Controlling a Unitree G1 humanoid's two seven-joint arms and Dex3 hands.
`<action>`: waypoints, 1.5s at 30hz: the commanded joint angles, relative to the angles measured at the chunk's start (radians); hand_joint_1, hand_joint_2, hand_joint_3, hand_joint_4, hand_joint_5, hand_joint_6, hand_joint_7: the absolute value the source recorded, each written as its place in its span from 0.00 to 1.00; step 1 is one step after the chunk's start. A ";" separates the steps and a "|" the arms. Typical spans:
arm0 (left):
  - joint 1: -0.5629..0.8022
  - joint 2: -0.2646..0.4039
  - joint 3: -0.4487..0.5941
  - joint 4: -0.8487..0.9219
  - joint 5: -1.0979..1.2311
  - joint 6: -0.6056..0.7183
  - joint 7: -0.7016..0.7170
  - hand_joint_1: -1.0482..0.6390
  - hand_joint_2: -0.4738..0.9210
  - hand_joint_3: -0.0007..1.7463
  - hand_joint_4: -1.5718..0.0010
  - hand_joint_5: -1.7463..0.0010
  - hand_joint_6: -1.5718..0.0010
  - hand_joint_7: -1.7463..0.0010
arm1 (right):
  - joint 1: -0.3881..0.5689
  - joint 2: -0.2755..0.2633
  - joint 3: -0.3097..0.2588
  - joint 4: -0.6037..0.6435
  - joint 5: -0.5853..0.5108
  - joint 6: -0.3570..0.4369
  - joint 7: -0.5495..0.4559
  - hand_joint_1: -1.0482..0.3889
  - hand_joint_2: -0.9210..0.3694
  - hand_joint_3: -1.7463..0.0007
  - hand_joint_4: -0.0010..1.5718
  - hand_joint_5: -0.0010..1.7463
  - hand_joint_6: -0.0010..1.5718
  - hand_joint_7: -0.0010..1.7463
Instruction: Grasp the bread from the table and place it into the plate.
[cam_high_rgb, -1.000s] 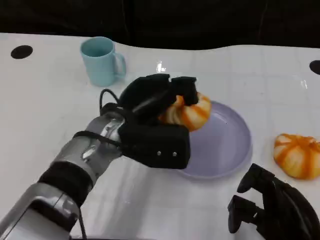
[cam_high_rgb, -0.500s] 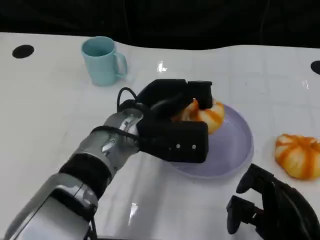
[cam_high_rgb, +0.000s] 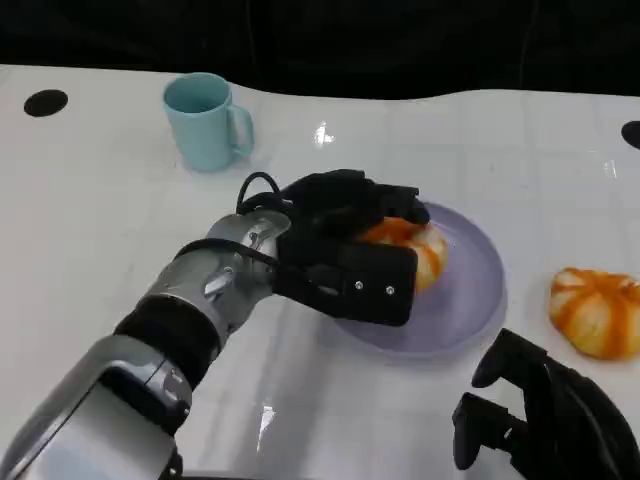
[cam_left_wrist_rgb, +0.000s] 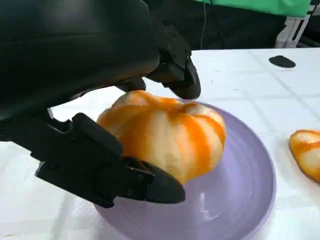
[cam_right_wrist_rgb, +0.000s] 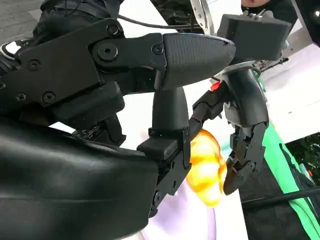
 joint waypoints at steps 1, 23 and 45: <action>-0.024 0.019 -0.009 -0.023 0.009 0.005 -0.024 0.16 1.00 0.22 1.00 0.77 0.92 0.83 | 0.002 -0.009 -0.005 -0.008 0.009 -0.001 0.001 0.35 0.01 0.74 0.50 1.00 0.31 1.00; 0.132 0.113 0.119 -0.205 -0.170 -0.072 -0.102 0.14 1.00 0.21 1.00 0.75 0.90 0.87 | -0.003 -0.010 -0.011 0.004 0.012 -0.014 0.007 0.35 0.00 0.73 0.50 1.00 0.31 1.00; 0.770 -0.065 0.501 -0.750 -1.141 0.155 -0.437 0.24 1.00 0.10 0.55 0.51 0.52 0.88 | -0.006 -0.015 -0.023 0.006 0.017 -0.003 0.005 0.34 0.00 0.74 0.50 1.00 0.31 1.00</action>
